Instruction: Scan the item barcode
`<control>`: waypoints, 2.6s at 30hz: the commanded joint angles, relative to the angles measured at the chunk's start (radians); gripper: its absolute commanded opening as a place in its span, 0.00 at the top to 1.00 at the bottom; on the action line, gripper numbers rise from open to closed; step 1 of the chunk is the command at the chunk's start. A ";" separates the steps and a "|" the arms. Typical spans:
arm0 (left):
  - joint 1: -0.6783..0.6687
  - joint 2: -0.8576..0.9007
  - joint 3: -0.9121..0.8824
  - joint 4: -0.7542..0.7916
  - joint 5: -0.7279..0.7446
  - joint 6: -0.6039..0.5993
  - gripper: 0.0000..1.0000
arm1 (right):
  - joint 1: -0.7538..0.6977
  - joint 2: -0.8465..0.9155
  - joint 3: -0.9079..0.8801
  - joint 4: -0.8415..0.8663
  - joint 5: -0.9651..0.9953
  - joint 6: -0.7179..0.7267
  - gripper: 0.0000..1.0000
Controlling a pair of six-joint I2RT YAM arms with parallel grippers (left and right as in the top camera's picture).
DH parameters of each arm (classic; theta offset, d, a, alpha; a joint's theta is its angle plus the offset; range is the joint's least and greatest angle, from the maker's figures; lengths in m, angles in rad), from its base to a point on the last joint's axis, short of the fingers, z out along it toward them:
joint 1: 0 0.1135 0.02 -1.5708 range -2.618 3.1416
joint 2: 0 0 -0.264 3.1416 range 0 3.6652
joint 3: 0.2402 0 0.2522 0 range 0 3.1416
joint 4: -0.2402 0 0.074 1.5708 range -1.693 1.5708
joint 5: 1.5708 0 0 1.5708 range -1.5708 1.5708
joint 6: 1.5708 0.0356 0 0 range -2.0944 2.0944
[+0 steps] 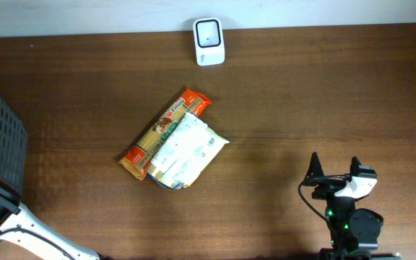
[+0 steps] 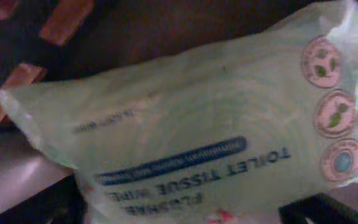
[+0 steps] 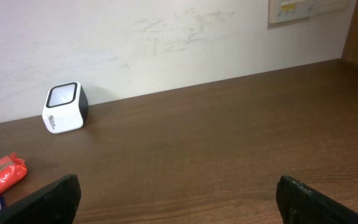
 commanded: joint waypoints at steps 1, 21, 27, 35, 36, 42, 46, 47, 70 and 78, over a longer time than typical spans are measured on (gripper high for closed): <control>-0.003 0.109 -0.010 -0.006 -0.017 0.010 0.53 | -0.006 -0.006 -0.009 -0.001 0.009 -0.007 0.01; -0.038 -0.797 -0.009 -0.231 0.525 -0.112 1.00 | -0.006 -0.006 -0.009 -0.001 0.010 -0.007 0.01; -0.452 -0.814 -0.144 -0.492 0.454 0.040 1.00 | -0.006 -0.006 -0.009 -0.001 0.009 -0.007 0.02; -0.964 -0.705 -0.816 -0.020 0.254 0.039 1.00 | -0.006 -0.006 -0.009 -0.001 0.009 -0.007 0.01; -1.007 -0.670 -0.850 0.035 0.216 0.038 1.00 | -0.006 -0.006 -0.009 -0.001 0.009 -0.007 0.01; -1.081 -0.620 -0.837 0.060 0.119 0.031 0.01 | -0.006 -0.006 -0.009 -0.001 0.010 -0.007 0.01; -1.078 -0.682 -0.692 -0.043 0.084 0.031 0.01 | -0.006 -0.006 -0.009 -0.001 0.009 -0.007 0.01; -1.072 -0.715 -0.610 -0.082 0.041 0.020 0.01 | -0.006 -0.006 -0.009 -0.001 0.009 -0.007 0.01; 0.131 -0.917 -0.761 0.033 -0.175 -0.185 0.01 | -0.006 -0.006 -0.009 -0.001 0.010 -0.007 0.01; 0.173 -0.659 -0.791 0.066 -0.175 -0.157 0.04 | -0.006 -0.006 -0.009 -0.001 0.009 -0.007 0.01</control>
